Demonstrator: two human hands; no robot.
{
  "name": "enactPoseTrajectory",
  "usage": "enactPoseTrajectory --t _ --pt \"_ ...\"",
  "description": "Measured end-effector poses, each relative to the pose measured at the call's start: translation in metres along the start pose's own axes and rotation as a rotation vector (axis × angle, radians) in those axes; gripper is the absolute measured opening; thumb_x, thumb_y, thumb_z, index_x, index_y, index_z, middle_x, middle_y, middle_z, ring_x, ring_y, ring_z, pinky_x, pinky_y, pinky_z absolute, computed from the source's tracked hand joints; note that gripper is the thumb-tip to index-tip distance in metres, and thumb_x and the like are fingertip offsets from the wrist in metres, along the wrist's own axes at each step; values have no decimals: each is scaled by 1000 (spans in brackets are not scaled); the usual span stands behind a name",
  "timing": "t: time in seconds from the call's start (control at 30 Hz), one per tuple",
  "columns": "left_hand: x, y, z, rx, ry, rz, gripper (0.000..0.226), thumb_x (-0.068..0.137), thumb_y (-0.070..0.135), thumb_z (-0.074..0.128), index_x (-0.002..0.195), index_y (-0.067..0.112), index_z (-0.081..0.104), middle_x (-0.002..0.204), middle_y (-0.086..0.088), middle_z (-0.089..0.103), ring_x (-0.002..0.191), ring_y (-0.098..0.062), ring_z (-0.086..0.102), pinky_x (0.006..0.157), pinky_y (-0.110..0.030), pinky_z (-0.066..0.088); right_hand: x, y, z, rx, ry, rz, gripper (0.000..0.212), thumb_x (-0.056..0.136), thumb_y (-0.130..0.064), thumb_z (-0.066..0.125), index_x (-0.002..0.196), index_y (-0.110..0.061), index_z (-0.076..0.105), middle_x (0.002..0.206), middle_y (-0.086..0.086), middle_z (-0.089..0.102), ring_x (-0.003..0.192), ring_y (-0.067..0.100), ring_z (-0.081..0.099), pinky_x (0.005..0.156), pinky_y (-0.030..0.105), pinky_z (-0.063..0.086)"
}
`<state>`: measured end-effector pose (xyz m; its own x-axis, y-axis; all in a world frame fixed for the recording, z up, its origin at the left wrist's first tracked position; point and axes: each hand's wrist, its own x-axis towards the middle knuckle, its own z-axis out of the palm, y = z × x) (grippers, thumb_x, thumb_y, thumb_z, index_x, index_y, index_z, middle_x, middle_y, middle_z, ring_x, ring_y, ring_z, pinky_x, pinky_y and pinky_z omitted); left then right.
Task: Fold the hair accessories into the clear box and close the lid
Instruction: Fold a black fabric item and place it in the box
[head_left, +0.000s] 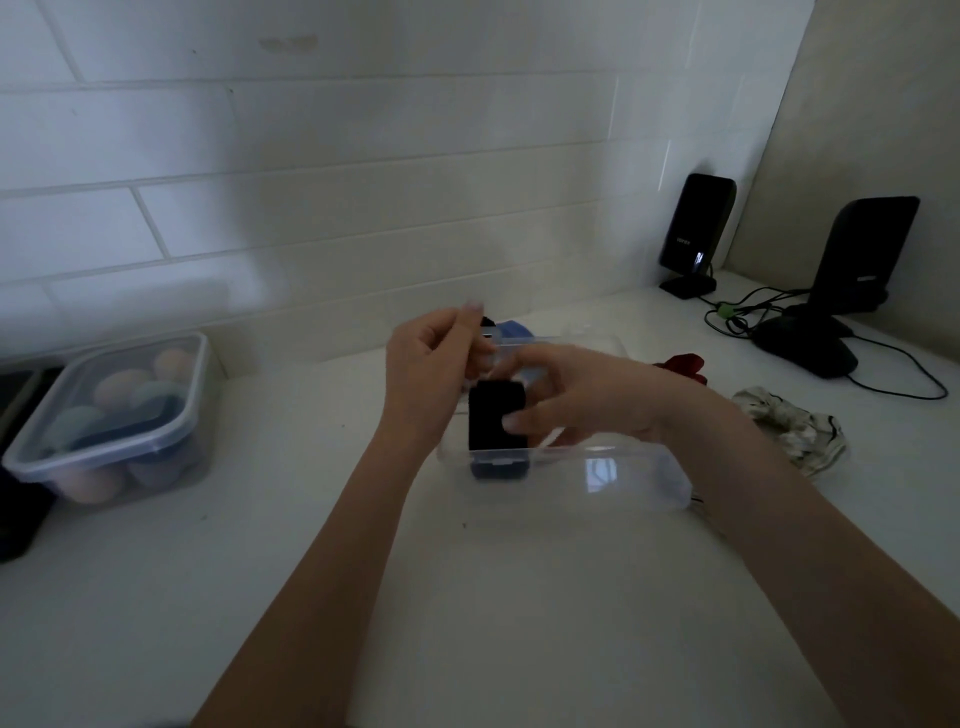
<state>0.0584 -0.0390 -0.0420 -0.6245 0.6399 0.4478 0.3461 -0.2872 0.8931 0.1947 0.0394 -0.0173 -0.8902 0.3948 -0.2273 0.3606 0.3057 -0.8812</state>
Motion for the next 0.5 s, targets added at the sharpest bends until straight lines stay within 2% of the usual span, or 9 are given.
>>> enactPoseTrajectory --t 0.1,0.2,0.3,0.37,0.43,0.5 --pt "1 0 -3 -23 75 -6 42 96 19 48 58 7 61 50 -3 58 41 -4 50 43 -13 39 2 -1 16 -212 -46 119 30 83 -15 67 106 -27 52 102 6 66 88 22 70 75 33 59" --pt "-2 -4 -2 104 55 46 41 95 21 50 56 12 61 52 -3 60 44 -7 53 47 -19 44 4 -3 30 -440 71 52 30 82 -24 69 106 -26 50 94 -6 55 83 13 59 77 28 53" --pt "-8 -9 1 334 15 138 36 92 25 53 58 17 62 54 10 60 51 -10 57 54 -24 46 6 -4 42 -497 114 -28 38 79 -21 71 111 -18 50 85 -12 50 66 4 50 65 25 49" --pt "-10 -10 1 387 13 187 34 90 25 54 59 17 63 54 11 60 54 -10 57 55 -23 43 9 -1 50 -581 166 -75 39 77 -20 72 108 -14 49 91 -2 57 66 9 50 62 26 45" --pt "-10 -11 0 405 15 210 34 90 25 55 59 14 64 53 9 59 53 -12 57 54 -23 43 12 2 58 -609 212 -114 33 77 -18 71 99 -12 47 98 9 63 74 20 54 67 32 46" --pt "-10 -12 0 407 22 204 34 90 24 56 59 13 65 52 14 57 52 -10 55 55 -22 42 15 5 61 -627 235 -128 26 79 -17 68 99 -11 52 101 12 65 76 22 53 68 32 45"
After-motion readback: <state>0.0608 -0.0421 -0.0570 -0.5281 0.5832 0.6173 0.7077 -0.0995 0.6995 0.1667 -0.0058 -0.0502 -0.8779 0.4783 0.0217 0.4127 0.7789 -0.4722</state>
